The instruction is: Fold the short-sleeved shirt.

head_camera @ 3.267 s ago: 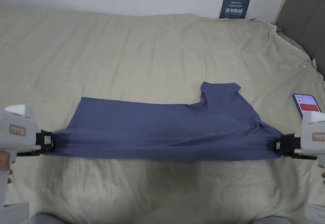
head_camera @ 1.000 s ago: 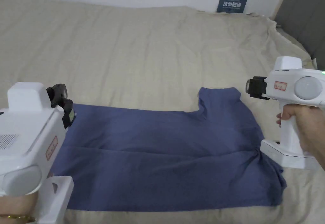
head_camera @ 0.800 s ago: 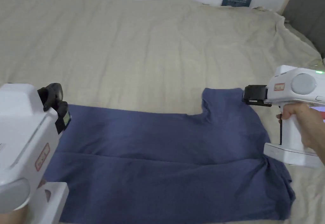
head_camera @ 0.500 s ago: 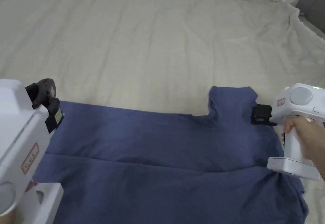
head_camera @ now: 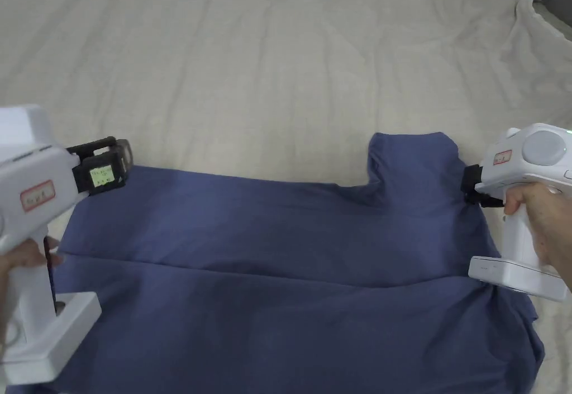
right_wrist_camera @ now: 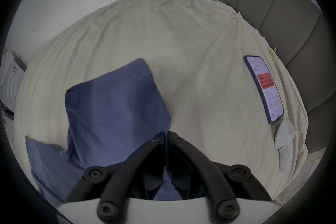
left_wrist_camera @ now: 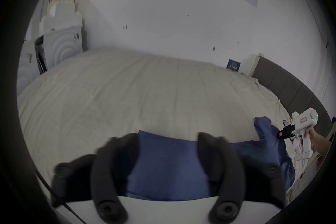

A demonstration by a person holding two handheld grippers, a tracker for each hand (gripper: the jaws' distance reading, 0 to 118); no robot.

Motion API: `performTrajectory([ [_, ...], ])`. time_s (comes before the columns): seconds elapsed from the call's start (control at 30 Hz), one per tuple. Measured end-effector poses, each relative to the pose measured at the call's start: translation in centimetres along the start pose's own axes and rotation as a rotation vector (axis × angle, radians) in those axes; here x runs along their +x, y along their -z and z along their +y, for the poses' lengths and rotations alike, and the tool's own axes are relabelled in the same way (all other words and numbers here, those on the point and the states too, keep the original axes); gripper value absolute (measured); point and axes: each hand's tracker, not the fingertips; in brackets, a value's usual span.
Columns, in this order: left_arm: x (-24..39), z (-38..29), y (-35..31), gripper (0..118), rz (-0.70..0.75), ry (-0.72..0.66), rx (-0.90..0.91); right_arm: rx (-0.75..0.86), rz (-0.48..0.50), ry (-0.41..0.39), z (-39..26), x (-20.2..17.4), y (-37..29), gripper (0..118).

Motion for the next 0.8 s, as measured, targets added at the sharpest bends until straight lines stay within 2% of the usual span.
performTrajectory([
  [0.03,-0.2,0.6,0.8,94,0.009,0.011,-0.031,0.004,0.01,0.002,0.0,0.1,-0.4,2],
  [0.07,-0.5,1.3,1.9,95,0.016,0.022,-0.067,0.009,0.017,0.0,0.0,0.2,-0.8,2],
  [0.3,-2.6,4.5,8.4,95,0.133,0.051,-0.299,0.063,0.071,-0.051,0.0,0.9,-3.2,1],
  [0.43,-3.2,4.6,12.0,95,0.182,0.05,-0.422,0.059,0.085,-0.04,0.0,1.2,-3.3,1],
  [0.6,-2.9,4.1,14.5,93,0.194,0.041,-0.428,0.05,0.081,-0.038,-0.2,1.2,-2.9,1],
  [0.67,-2.5,3.9,15.2,83,0.196,0.05,-0.427,0.045,0.084,-0.037,-0.3,1.1,-2.7,1],
  [0.7,-2.4,3.7,15.3,73,0.196,0.059,-0.431,0.043,0.086,-0.035,-0.4,1.1,-2.6,1],
  [0.73,-2.3,3.5,15.5,53,0.186,0.077,-0.44,0.04,0.087,-0.035,-0.4,1.1,-2.5,1],
  [0.77,-2.1,3.3,15.8,38,0.172,0.09,-0.454,0.036,0.086,-0.037,-0.5,0.9,-2.3,1],
  [0.8,-1.9,3.0,15.9,29,0.147,0.099,-0.464,0.035,0.084,-0.039,-0.5,0.9,-2.3,1],
])
